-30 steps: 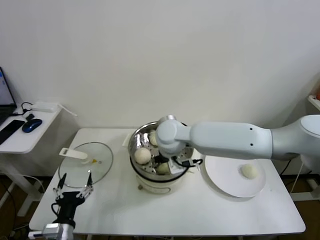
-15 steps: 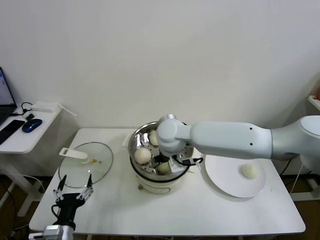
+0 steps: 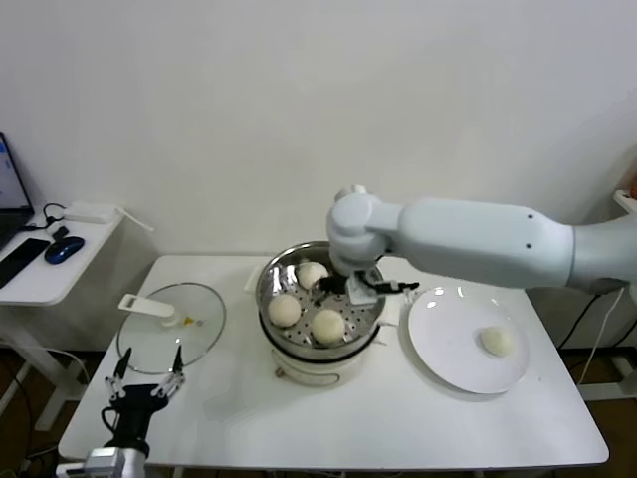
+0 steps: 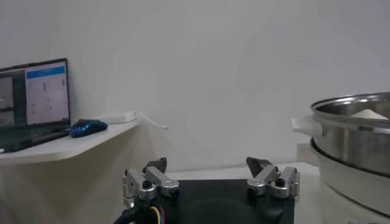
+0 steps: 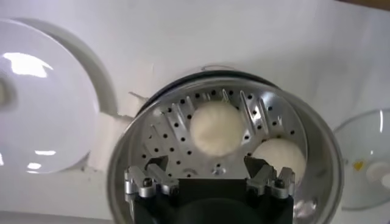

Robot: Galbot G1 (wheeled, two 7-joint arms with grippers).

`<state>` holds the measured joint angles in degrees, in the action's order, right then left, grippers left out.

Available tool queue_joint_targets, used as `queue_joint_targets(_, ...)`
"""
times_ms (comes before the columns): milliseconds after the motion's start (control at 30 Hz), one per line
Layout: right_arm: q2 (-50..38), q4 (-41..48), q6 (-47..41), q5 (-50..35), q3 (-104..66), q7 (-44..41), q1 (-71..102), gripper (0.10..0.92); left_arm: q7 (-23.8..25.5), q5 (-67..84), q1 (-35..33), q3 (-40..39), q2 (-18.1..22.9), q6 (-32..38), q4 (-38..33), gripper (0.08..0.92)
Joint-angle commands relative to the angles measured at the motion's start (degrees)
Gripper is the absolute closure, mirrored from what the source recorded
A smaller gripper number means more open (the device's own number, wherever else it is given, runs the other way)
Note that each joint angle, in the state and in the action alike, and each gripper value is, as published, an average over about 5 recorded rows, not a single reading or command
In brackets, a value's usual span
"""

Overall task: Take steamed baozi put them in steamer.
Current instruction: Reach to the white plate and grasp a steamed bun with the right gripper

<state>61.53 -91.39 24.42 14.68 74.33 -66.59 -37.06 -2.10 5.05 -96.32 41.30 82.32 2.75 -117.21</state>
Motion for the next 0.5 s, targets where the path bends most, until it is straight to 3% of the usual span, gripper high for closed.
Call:
queue_joint_targets(33, -9.2, 2.6, -20.9, -37.2, 14.6, 2.7, -16.9, 0.203, 0.0, 0.0, 0.2, -0.3, -0.2, -0.1, -0.2, 0.177)
queue_joint_targets(133, -13.4, 4.0, -28.6, -46.4, 18.1, 5.0, -18.4, 0.203, 0.0, 0.0, 0.3, -0.5, -0.2, -0.1, -0.4, 0.177)
queue_joint_targets(233, -18.5, 5.6, -32.8, -48.6, 20.2, 6.8, -18.4, 0.203, 0.0, 0.0, 0.6, -0.8, -0.3, -0.2, -0.5, 0.177)
queue_joint_targets(500, -31.6, 9.2, -37.3, -40.8, 15.2, 8.6, -9.0, 0.203, 0.1, -0.3, 0.9, -1.6, -0.3, -0.3, -0.5, 0.177)
